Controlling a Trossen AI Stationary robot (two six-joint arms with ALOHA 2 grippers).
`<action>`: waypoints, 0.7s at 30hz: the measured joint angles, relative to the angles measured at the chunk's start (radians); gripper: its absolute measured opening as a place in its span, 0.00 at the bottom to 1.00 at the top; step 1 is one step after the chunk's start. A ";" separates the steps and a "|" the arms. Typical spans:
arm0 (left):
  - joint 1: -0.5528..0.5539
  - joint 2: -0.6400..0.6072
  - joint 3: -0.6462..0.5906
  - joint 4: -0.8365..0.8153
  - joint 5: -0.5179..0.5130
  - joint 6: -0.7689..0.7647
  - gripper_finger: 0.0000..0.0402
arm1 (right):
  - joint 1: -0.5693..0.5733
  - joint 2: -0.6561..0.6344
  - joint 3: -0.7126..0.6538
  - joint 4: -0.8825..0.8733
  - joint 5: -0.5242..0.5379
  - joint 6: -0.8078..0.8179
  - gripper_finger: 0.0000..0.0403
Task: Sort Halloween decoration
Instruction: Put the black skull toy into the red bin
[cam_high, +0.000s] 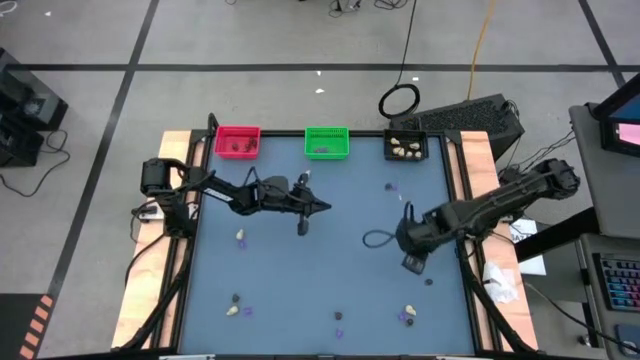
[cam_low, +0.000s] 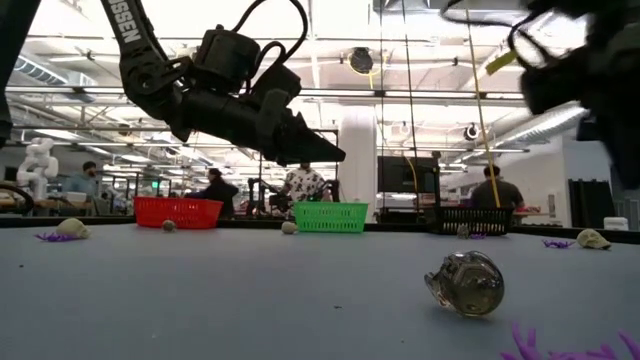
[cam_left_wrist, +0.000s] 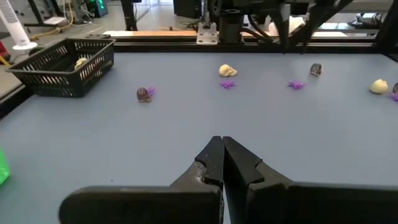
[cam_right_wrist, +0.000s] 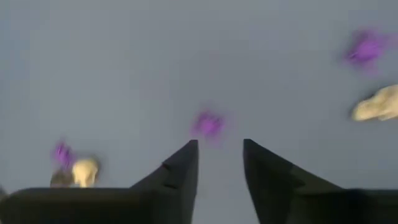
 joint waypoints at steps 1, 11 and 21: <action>0.000 0.000 0.000 0.000 0.000 0.004 0.00 | 0.028 0.000 0.000 0.000 0.000 0.007 0.32; 0.000 0.000 0.000 -0.003 0.000 0.007 0.00 | 0.255 0.041 0.000 -0.044 -0.006 0.048 0.44; 0.000 0.000 0.000 -0.008 0.000 0.008 0.00 | 0.364 0.188 0.000 0.026 -0.052 0.047 0.43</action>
